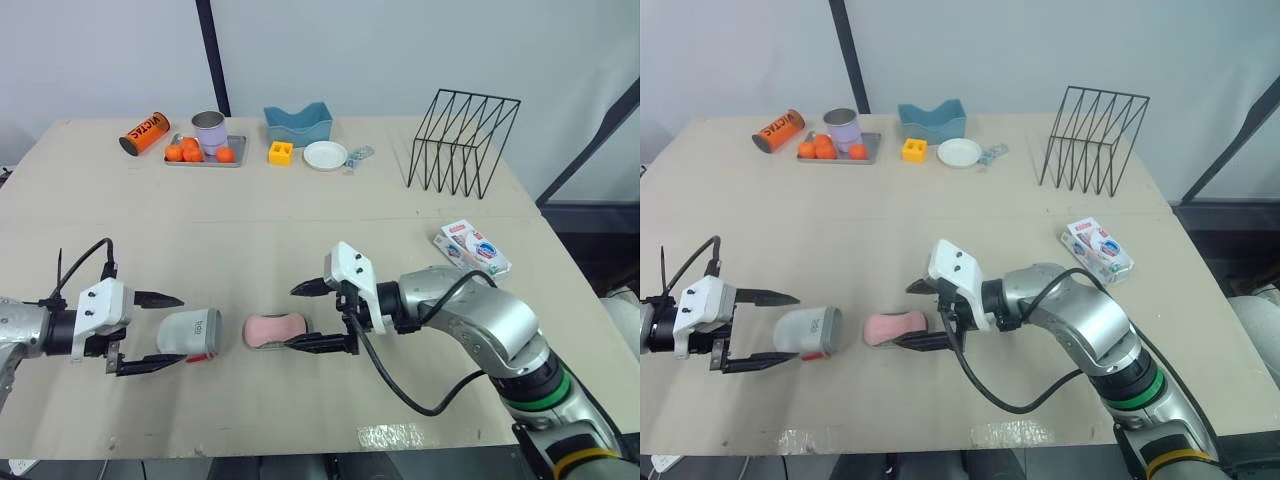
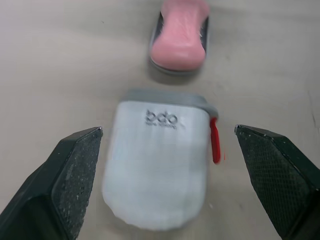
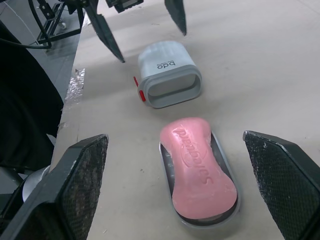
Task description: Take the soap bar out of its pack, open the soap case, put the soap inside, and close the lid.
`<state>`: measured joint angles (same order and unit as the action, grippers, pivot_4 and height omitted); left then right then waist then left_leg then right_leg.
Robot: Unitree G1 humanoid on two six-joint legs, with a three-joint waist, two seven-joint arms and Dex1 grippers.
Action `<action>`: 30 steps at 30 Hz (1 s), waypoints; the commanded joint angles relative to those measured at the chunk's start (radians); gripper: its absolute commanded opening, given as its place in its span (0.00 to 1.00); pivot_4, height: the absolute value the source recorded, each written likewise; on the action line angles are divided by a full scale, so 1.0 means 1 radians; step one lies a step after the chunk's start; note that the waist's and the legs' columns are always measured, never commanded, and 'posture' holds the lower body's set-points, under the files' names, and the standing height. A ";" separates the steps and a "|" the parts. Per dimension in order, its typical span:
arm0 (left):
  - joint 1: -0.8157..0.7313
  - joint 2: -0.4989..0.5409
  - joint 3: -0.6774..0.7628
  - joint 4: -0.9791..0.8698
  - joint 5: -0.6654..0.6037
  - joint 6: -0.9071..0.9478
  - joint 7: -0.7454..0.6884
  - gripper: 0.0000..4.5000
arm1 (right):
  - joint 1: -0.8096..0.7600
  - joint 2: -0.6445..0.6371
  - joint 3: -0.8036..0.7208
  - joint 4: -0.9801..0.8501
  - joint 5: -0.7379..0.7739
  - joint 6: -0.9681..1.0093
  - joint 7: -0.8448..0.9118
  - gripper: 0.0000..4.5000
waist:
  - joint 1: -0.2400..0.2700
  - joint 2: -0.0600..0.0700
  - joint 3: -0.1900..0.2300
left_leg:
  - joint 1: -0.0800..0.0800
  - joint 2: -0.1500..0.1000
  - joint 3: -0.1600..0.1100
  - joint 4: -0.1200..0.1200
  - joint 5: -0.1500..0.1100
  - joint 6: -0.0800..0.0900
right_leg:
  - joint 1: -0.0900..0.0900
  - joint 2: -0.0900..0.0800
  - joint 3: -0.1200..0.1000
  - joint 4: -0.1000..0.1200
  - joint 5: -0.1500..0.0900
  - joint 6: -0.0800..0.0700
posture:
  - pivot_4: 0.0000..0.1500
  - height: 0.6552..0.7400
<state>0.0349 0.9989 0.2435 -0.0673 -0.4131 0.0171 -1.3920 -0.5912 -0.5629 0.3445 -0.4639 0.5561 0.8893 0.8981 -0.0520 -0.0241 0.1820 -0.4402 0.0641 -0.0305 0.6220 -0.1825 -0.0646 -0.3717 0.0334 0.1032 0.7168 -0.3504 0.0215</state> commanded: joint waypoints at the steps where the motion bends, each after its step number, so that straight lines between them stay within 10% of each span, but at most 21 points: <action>1: 0.002 0.024 0.041 0.040 0.010 -0.054 -0.021 1.00 | 0.000 -0.001 -0.045 -0.029 0.038 -0.052 0.051 0.99 | 0.000 0.000 0.000 | 0.000 0.000 0.000 0.000 0.000 0.000 | 0.000 0.000 0.000 0.000 0.000 0.000 | 1.00 1.00; 30: -0.236 -0.046 -0.207 0.284 0.130 -0.200 -0.089 1.00 | 0.130 0.059 -0.050 0.001 -0.038 -0.291 0.076 0.99 | 0.004 -0.001 0.000 | 0.000 0.000 0.000 0.000 0.000 0.000 | 0.000 0.001 0.000 0.001 0.000 0.000 | 1.00 1.00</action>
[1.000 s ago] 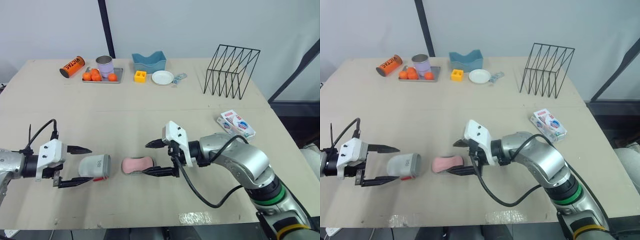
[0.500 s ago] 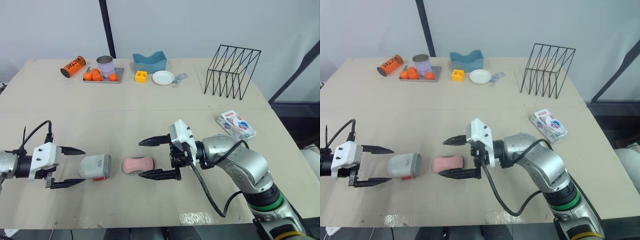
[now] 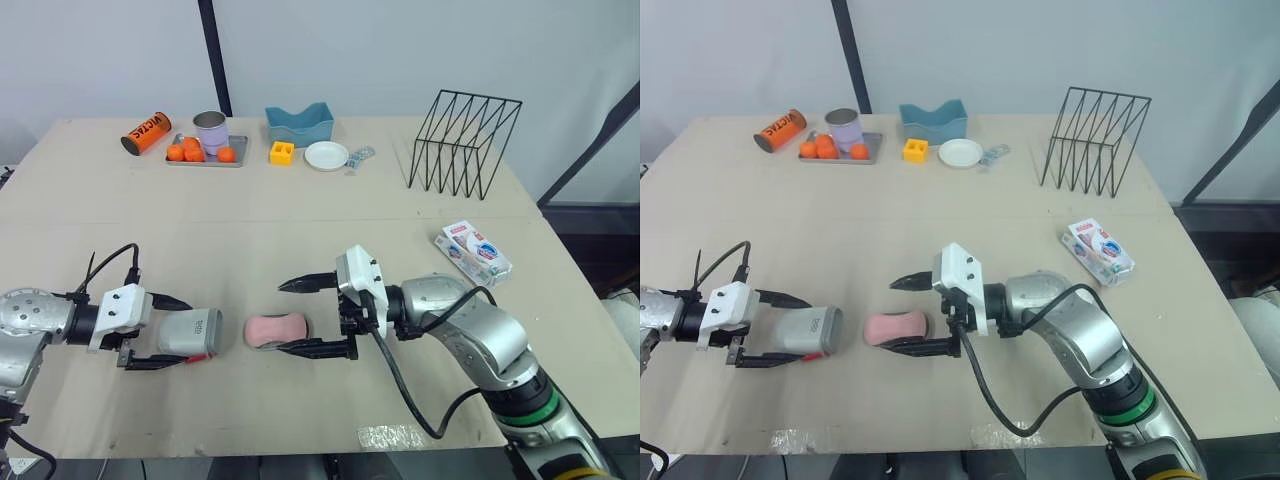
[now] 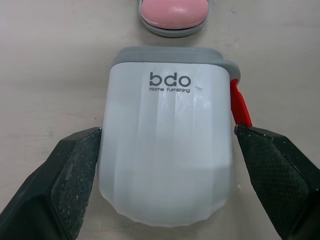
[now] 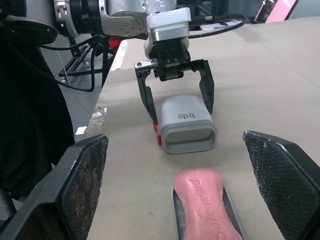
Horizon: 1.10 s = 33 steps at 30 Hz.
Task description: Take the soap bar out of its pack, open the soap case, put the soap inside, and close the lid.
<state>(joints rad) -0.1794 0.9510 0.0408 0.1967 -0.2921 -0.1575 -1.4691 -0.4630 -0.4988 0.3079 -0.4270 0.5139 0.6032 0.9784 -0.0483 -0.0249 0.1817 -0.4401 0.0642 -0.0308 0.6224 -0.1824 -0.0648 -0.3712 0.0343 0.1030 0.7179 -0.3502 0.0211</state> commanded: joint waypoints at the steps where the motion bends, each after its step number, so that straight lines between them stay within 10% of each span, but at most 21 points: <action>1: -0.025 0.003 -0.007 0.027 0.011 -0.030 -0.015 1.00 | 0.003 -0.007 -0.014 -0.038 0.005 -0.002 -0.006 0.99 | 0.000 0.000 0.000 | 0.000 0.000 0.000 0.000 0.000 0.000 | 0.000 0.000 0.000 0.000 0.000 0.000 | 1.00 1.00; 25: -0.019 -0.003 -0.025 0.065 0.038 -0.090 -0.009 1.00 | -0.004 -0.019 -0.009 -0.036 0.003 0.006 -0.006 0.99 | 0.000 0.000 0.000 | 0.000 0.000 -0.001 0.001 0.000 0.000 | 0.000 0.000 -0.001 0.000 0.000 0.000 | 1.00 1.00; 29: -0.024 -0.006 -0.028 0.070 0.043 -0.101 -0.006 0.78 | -0.005 -0.020 -0.008 -0.037 0.004 0.009 -0.007 1.00 | 0.000 0.000 0.000 | 0.000 0.000 -0.001 0.001 0.000 0.000 | 0.000 0.000 -0.001 0.000 0.000 0.000 | 1.00 1.00; 33: -0.030 -0.006 -0.030 0.075 0.050 -0.105 0.002 0.78 | -0.009 -0.022 -0.006 -0.036 0.005 0.018 -0.005 1.00 | 0.000 0.000 0.000 | 0.000 0.000 -0.001 0.001 0.000 0.000 | 0.001 0.000 -0.001 0.000 0.000 0.000 | 1.00 1.00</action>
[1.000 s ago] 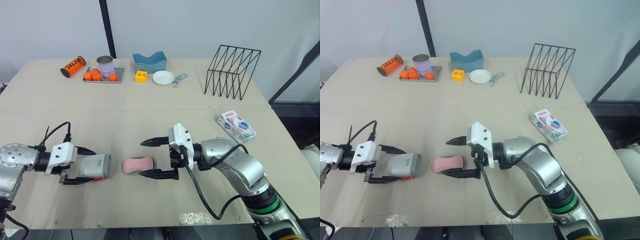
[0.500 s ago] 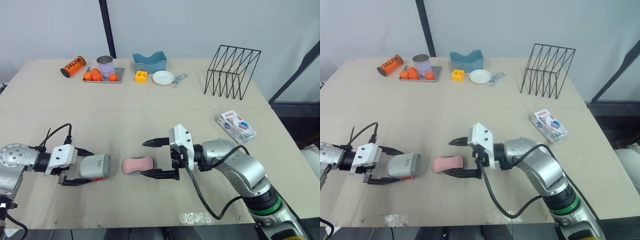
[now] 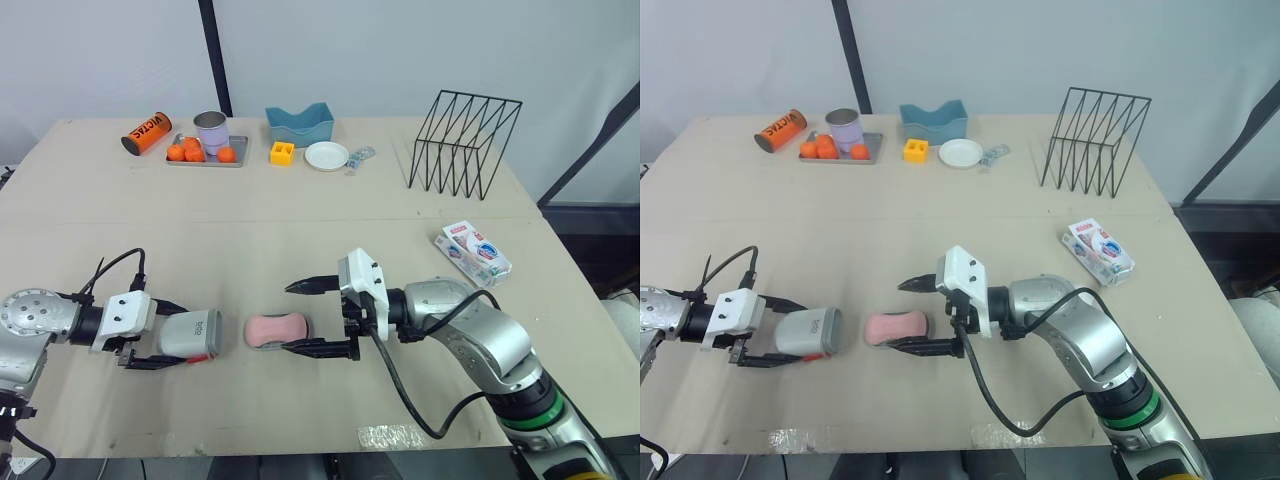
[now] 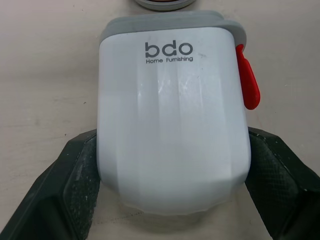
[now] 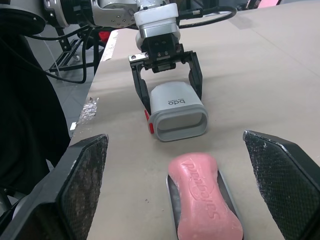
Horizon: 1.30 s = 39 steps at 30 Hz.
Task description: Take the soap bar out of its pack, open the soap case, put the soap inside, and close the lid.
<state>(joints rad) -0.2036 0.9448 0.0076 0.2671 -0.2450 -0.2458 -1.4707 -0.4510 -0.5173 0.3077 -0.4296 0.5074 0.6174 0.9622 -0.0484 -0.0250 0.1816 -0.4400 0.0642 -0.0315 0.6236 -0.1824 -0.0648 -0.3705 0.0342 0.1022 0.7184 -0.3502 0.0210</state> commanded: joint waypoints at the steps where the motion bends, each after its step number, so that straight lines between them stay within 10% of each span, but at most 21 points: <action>1: -0.006 0.002 0.003 0.005 0.005 -0.016 0.004 0.78 | -0.023 -0.006 -0.005 -0.033 0.012 0.011 0.010 1.00 | 0.000 0.000 0.000 | 0.000 0.000 0.000 0.000 0.000 0.000 | 0.000 0.000 0.000 0.000 0.000 0.000 | 1.00 1.00; 18: -0.008 0.009 0.024 -0.079 -0.025 0.026 0.028 0.78 | -0.517 -0.125 0.343 0.007 -0.186 0.441 0.069 1.00 | 0.000 0.000 0.000 | 0.000 0.001 0.000 0.000 0.000 0.000 | -0.001 -0.001 -0.003 0.001 0.000 -0.001 | 1.00 1.00; 39: 0.060 0.037 0.051 -0.134 -0.028 0.033 0.065 0.78 | -0.567 0.020 0.477 0.063 -0.225 0.616 -0.034 1.00 | -0.002 0.000 0.000 | 0.000 0.002 0.000 0.001 0.000 0.000 | -0.002 -0.002 -0.006 0.002 0.001 -0.002 | 1.00 1.00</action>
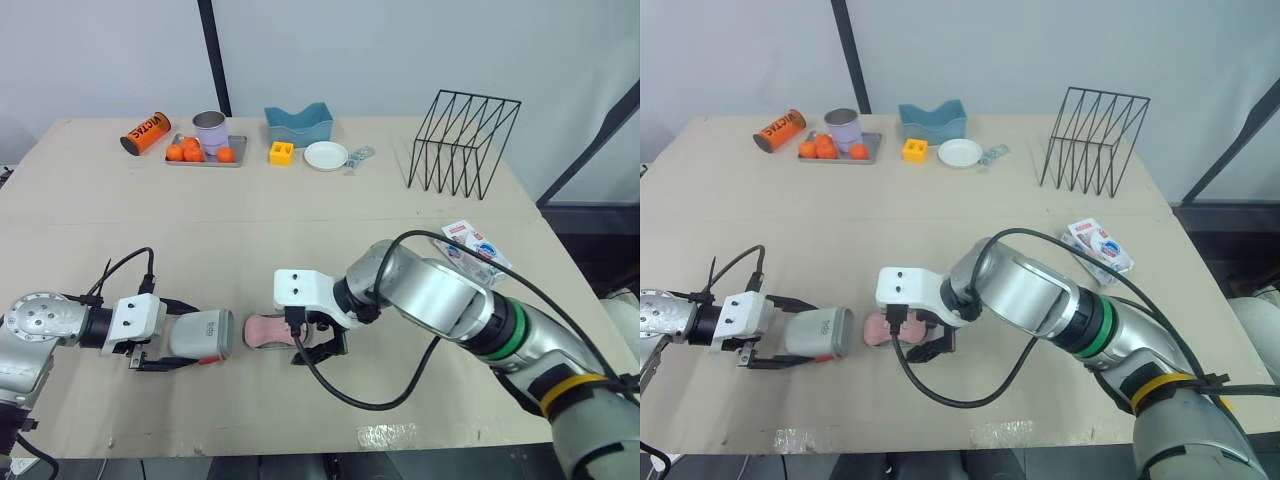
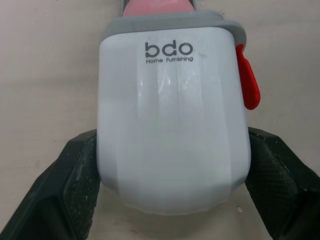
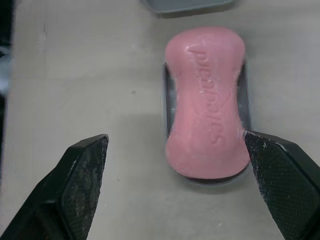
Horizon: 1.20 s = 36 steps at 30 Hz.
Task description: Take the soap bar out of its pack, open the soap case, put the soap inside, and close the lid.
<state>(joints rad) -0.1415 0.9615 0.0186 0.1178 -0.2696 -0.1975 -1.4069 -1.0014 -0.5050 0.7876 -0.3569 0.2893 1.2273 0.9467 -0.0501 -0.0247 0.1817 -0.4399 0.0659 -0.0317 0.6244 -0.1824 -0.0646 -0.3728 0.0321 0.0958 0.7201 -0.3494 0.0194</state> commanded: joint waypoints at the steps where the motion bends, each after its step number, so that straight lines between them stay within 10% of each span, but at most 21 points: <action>1: -0.007 0.020 0.039 0.022 -0.003 -0.016 0.004 0.78 | -0.016 0.012 0.000 -0.004 -0.010 0.007 -0.025 1.00 | 0.000 0.000 0.000 | 0.000 0.000 0.000 0.000 0.000 0.000 | 0.000 0.000 0.000 0.000 0.000 0.000 | 1.00 1.00; 36: 0.003 0.022 0.047 0.013 -0.009 -0.010 0.025 0.78 | 0.002 0.069 0.063 0.106 -0.045 -0.009 -0.083 1.00 | 0.000 0.000 0.000 | 0.000 0.000 0.000 0.000 0.000 0.000 | 0.000 0.000 -0.001 0.000 0.000 0.000 | 1.00 1.00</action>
<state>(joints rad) -0.1383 0.9641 0.0325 0.1478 -0.2694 -0.1986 -1.3829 -0.9960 -0.4405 0.8513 -0.2396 0.2485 1.2310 0.8616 -0.0504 -0.0247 0.1817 -0.4400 0.0660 -0.0315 0.6240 -0.1824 -0.0646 -0.3733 0.0319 0.0952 0.7200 -0.3494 0.0194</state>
